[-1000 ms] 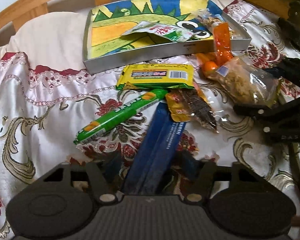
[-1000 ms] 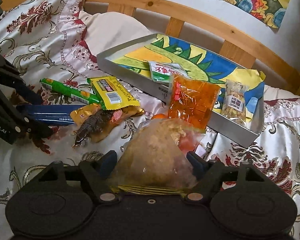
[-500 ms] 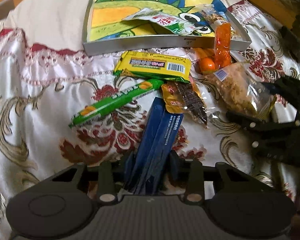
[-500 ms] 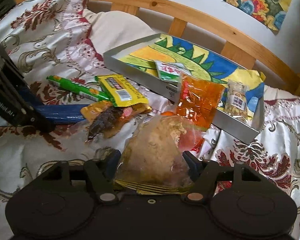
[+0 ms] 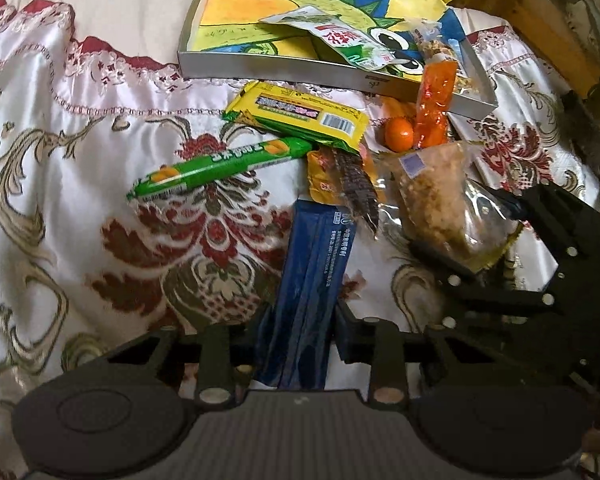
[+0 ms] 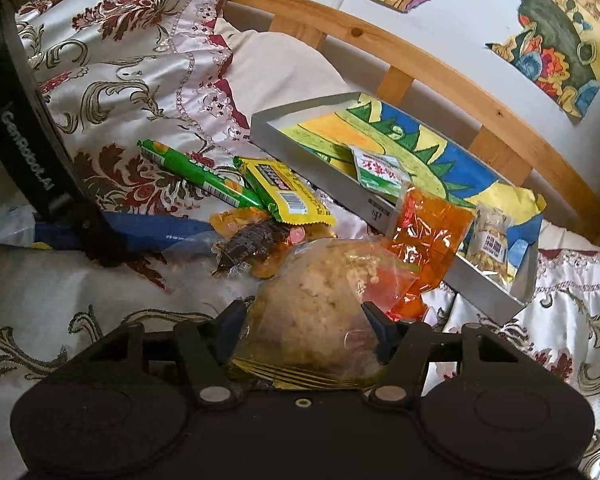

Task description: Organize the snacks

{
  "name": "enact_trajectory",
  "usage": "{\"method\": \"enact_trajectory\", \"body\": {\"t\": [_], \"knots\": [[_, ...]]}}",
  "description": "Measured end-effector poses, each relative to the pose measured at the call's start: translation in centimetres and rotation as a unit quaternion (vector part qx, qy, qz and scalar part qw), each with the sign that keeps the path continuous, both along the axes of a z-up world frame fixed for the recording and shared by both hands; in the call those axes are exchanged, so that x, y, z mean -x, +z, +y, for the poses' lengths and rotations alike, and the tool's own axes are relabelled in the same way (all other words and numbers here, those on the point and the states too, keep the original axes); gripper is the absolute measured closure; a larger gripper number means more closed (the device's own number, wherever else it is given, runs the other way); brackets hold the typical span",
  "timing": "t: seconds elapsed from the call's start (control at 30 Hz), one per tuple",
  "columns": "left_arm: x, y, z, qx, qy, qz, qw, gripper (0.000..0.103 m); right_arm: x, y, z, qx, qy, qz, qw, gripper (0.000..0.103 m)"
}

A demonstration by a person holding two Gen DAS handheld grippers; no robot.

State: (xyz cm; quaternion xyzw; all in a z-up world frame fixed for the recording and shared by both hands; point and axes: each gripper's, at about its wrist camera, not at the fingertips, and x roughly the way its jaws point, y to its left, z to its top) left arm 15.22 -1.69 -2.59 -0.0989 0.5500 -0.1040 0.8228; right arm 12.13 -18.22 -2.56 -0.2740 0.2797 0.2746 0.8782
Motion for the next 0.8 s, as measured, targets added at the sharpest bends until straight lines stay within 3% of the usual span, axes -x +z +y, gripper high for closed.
{"method": "enact_trajectory", "body": {"t": [0.33,0.53,0.8], "knots": [[1.5,0.9,0.0,0.027,0.046,0.034,0.9980,0.069,1.3,0.0,0.8,0.039,0.027,-0.045,0.998,0.040],[1.9,1.1,0.3,0.051,0.065,0.031,0.9961,0.070,2.0,0.5,0.8,0.036,0.033,-0.073,0.996,0.040],[3.3,2.0,-0.3,0.044,0.076,0.013,0.9961,0.070,2.6,1.2,0.8,0.035,0.034,-0.116,0.992,0.040]]}}
